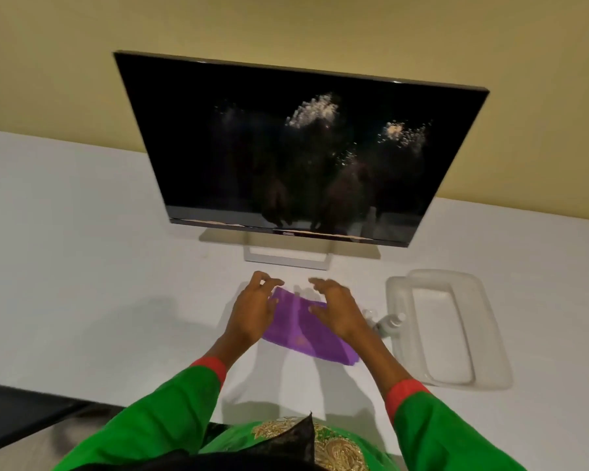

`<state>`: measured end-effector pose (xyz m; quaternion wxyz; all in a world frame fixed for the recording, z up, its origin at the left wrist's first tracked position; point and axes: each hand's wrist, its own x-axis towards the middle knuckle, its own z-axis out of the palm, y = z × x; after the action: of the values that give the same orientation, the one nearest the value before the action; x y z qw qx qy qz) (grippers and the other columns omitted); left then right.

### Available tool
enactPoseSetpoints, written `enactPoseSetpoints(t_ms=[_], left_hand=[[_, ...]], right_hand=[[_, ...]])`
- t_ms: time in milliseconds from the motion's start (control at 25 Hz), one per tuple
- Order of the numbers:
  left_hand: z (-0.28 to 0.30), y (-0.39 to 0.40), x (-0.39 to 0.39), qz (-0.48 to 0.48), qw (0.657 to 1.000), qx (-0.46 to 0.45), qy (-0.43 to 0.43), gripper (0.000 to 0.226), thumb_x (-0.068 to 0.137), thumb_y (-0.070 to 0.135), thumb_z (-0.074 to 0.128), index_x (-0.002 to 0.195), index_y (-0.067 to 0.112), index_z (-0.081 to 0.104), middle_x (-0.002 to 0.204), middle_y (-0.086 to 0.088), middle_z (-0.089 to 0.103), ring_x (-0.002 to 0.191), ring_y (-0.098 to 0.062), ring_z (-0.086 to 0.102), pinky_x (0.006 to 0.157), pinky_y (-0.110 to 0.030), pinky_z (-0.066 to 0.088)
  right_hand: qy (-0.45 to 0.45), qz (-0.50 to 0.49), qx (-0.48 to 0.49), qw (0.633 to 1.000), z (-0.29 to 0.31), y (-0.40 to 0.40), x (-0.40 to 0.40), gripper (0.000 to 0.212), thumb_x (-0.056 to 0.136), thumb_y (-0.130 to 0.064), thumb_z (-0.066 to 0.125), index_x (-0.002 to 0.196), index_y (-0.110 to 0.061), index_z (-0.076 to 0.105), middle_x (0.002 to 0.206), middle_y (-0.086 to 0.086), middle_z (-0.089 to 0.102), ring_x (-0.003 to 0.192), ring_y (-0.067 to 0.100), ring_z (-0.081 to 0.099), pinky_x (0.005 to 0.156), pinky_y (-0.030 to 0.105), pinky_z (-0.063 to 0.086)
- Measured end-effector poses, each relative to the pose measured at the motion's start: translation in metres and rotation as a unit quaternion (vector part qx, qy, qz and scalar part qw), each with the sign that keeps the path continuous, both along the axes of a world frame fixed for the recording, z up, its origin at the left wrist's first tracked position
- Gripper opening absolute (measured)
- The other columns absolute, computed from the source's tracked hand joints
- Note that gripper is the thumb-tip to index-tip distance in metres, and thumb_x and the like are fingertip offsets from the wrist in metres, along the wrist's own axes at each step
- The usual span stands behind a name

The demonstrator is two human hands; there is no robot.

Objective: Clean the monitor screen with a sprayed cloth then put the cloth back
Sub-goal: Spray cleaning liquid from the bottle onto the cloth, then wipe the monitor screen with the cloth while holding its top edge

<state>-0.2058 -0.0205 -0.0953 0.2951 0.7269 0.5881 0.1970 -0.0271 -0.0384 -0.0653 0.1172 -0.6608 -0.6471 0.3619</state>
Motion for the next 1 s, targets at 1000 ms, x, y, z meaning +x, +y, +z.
enactPoseSetpoints(t_ms=[1000], left_hand=[[0.095, 0.043, -0.121, 0.001, 0.939, -0.127, -0.319, 0.045, 0.068, 0.047, 0.069, 0.110, 0.037, 0.055, 0.112, 0.008, 0.063, 0.101, -0.010, 0.061, 0.073, -0.017, 0.053]], right_hand=[[0.353, -0.186, 0.000, 0.917, 0.050, 0.010, -0.106, 0.057, 0.062, -0.043, 0.078, 0.112, -0.019, 0.066, 0.104, 0.001, 0.073, 0.092, 0.020, 0.071, 0.077, 0.032, 0.059]])
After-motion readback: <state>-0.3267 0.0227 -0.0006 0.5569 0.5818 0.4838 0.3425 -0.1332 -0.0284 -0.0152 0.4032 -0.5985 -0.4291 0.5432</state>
